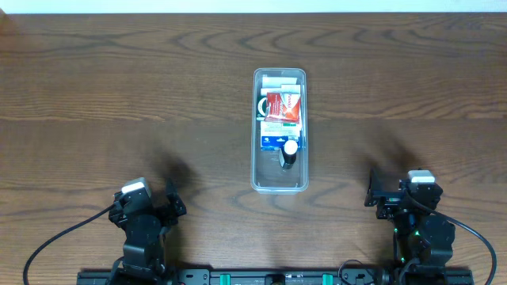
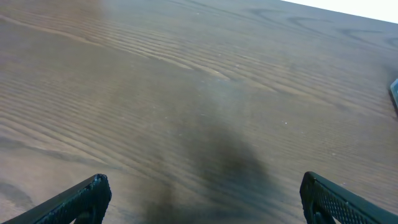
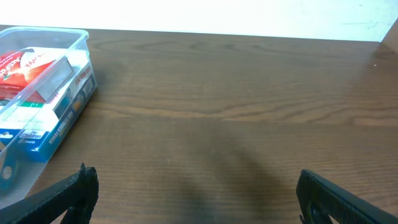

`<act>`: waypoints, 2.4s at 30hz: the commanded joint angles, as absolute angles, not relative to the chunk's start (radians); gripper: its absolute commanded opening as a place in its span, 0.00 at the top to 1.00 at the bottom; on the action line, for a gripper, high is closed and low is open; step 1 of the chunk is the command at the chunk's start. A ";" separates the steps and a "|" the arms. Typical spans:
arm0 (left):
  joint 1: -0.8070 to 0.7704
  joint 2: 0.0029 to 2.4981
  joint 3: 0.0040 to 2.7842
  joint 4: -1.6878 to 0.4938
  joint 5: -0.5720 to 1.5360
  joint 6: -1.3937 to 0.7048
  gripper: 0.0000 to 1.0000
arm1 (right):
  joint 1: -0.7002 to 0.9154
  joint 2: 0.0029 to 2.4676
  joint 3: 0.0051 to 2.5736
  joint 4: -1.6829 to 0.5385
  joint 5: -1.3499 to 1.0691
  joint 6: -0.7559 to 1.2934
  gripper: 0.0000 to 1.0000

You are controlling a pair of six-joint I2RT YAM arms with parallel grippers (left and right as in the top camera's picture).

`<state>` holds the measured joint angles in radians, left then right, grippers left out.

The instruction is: Pack container

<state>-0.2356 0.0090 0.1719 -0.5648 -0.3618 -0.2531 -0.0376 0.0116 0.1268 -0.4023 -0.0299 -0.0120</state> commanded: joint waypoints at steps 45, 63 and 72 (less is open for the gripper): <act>-0.107 0.003 0.076 -0.233 -0.457 -0.229 0.02 | -0.027 0.006 0.118 -0.400 -0.034 -0.020 0.01; -0.107 0.004 0.076 -0.233 -0.457 -0.229 0.02 | -0.027 0.006 0.118 -0.400 -0.035 -0.020 0.01; -0.107 0.004 0.076 -0.233 -0.457 -0.229 0.02 | -0.027 0.006 0.118 -0.400 -0.035 -0.020 0.01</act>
